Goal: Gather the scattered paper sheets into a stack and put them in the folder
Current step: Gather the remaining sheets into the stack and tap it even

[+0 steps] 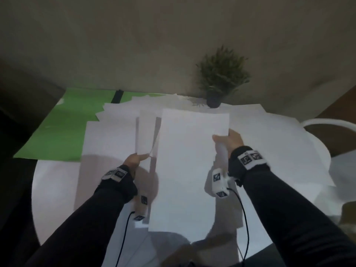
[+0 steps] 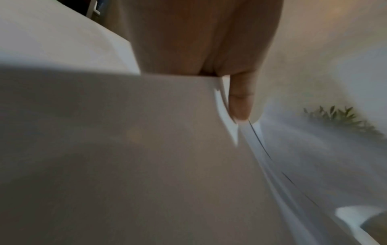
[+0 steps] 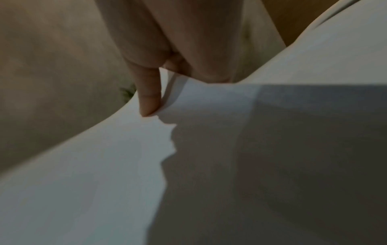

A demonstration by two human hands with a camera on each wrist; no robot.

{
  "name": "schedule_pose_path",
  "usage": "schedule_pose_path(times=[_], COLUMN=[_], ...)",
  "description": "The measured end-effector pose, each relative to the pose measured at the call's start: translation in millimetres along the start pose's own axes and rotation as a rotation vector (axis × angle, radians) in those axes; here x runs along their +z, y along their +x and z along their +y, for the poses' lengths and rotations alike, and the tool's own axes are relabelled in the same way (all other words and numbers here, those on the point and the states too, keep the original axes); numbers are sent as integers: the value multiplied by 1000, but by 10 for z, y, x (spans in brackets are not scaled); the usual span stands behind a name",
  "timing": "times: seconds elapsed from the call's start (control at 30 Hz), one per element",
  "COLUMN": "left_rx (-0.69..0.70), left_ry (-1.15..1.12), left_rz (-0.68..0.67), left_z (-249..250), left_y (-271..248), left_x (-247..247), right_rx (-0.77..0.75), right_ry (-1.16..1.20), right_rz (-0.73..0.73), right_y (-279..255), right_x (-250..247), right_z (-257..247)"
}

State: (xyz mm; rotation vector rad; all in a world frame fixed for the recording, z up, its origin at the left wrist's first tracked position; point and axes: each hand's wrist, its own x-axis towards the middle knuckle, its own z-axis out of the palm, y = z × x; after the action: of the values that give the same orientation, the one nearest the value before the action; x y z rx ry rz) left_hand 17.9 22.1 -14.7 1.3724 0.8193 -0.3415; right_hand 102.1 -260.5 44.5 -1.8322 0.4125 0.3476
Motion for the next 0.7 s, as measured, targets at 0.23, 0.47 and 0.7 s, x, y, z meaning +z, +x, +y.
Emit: schedule_pose_path(times=[0.23, 0.47, 0.7], left_rx=[28, 171, 180], left_ry=[26, 259, 314], left_rz=[-208, -215, -223], left_z=[-121, -146, -174], left_y=[103, 66, 130], left_x=[-5, 12, -15], right_rx=[51, 189, -215], right_ry=[140, 433, 240], right_rz=[-21, -358, 99], right_y=[75, 124, 181], right_x=[285, 160, 88], right_z=[351, 175, -650])
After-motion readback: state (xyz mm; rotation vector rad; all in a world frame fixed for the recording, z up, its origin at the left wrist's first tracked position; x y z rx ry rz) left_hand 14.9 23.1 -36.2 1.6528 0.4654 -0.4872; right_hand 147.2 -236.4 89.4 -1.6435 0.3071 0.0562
